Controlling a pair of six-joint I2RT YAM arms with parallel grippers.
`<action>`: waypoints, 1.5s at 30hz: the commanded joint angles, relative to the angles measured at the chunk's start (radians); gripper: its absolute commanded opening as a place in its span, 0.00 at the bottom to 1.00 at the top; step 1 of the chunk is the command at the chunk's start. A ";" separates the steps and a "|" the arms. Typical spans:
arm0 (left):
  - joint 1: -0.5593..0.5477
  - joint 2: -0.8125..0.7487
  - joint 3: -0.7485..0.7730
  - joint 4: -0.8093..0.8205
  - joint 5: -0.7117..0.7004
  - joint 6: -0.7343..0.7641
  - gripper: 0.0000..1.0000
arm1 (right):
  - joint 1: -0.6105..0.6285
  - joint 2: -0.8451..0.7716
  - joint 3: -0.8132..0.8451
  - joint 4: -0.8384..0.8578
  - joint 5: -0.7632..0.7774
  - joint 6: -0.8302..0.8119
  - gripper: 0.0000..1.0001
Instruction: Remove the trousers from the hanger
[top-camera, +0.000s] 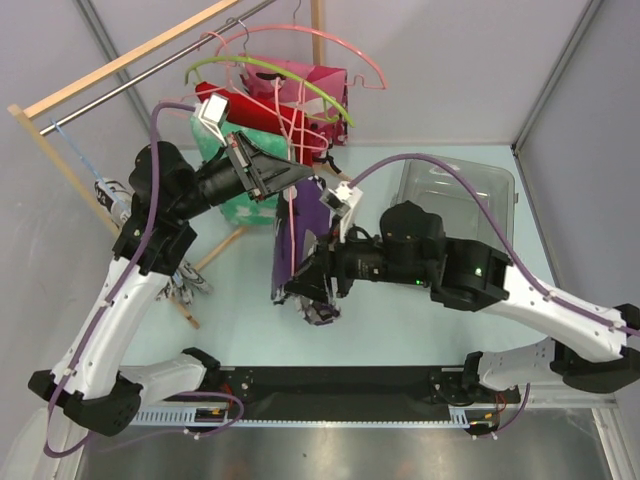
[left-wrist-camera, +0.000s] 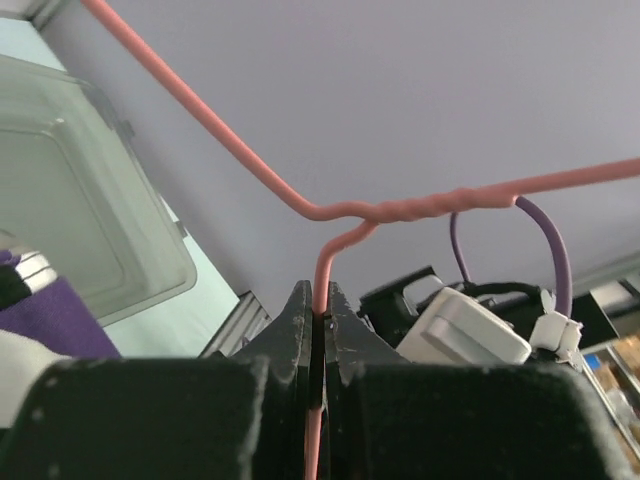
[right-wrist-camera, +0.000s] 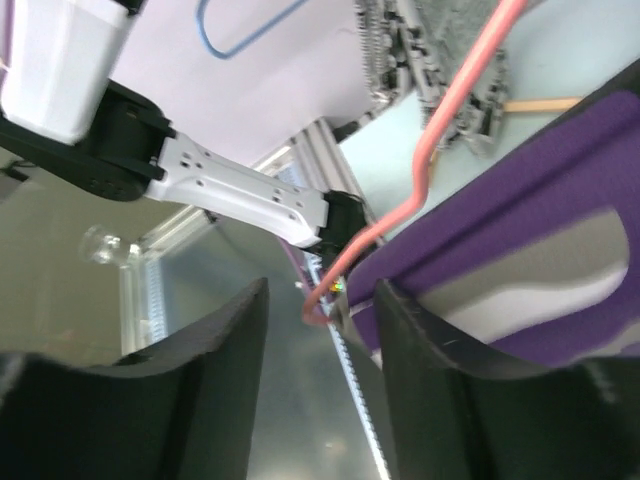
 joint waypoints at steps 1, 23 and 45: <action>-0.026 -0.036 0.111 0.072 -0.188 -0.021 0.00 | -0.004 -0.115 -0.051 -0.111 0.105 -0.110 0.60; -0.174 0.091 0.263 -0.057 -0.419 -0.073 0.00 | 0.108 -0.336 -0.370 0.122 0.471 -0.349 0.97; -0.226 0.108 0.295 -0.073 -0.444 -0.056 0.00 | 0.111 -0.302 -0.327 0.109 0.502 -0.408 0.78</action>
